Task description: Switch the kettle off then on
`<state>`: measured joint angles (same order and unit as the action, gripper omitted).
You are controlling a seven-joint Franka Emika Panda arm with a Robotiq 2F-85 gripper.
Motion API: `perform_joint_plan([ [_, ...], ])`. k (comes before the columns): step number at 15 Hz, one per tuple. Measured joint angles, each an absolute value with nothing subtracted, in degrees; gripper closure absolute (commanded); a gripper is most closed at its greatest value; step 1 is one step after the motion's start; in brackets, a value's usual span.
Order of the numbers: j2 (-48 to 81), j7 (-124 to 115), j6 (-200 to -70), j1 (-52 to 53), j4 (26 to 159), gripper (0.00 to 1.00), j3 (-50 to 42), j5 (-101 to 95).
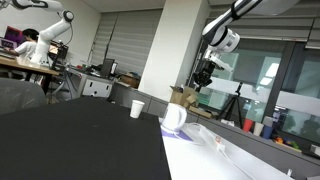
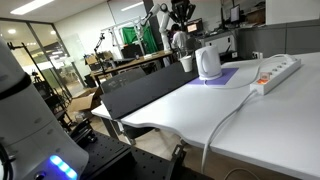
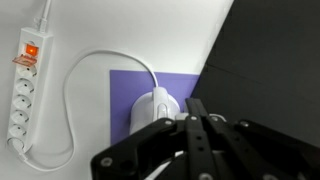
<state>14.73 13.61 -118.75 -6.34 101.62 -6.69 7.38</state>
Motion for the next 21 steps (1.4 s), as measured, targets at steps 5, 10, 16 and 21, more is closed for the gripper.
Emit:
perform_joint_plan([
  [5, 19.1, 13.6, -112.4, -7.5, 93.7, 0.99, -6.4, 8.0],
  [10, 19.3, 13.6, -112.3, -7.4, 93.7, 0.99, -6.3, 8.0],
  [16, 20.6, 13.6, -114.5, -7.5, 93.7, 1.00, -6.2, 7.7],
  [21, 27.8, 13.5, -116.4, -8.2, 91.0, 1.00, -5.7, 7.8],
])
